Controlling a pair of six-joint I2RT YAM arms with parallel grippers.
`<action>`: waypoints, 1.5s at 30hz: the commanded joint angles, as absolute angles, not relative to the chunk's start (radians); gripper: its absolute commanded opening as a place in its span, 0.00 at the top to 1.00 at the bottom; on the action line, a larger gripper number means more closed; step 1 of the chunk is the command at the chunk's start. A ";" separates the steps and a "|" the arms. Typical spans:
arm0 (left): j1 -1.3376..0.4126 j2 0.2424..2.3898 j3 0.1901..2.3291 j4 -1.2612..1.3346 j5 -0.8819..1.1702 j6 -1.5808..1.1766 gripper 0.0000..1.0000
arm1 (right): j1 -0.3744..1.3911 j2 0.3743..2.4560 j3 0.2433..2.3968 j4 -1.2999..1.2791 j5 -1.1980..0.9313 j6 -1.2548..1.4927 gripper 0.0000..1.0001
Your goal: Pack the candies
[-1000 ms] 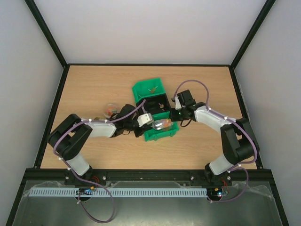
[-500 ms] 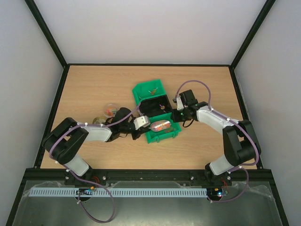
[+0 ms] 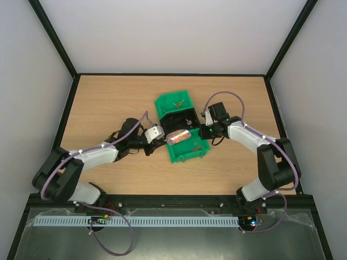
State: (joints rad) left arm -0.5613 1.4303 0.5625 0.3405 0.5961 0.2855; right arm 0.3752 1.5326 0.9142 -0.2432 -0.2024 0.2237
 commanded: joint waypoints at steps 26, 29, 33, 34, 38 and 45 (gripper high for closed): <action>0.201 1.025 0.870 -0.814 0.600 0.769 0.98 | 0.319 1.589 1.028 -0.258 -0.216 0.072 0.99; 0.222 1.053 0.893 -0.881 0.552 0.821 0.98 | 0.318 1.597 1.039 -0.264 -0.218 0.079 0.99; 0.227 1.090 0.912 -0.900 0.505 0.825 0.98 | 0.319 1.596 1.040 -0.271 -0.216 0.090 0.99; 0.227 1.098 0.916 -0.900 0.501 0.828 0.98 | 0.319 1.594 1.038 -0.270 -0.216 0.092 0.99; 0.227 1.145 0.935 -0.893 0.475 0.810 0.98 | 0.318 1.582 1.030 -0.268 -0.217 0.102 0.99; 0.214 1.241 0.969 -0.882 0.402 0.791 0.98 | 0.318 1.574 1.035 -0.266 -0.212 0.109 0.99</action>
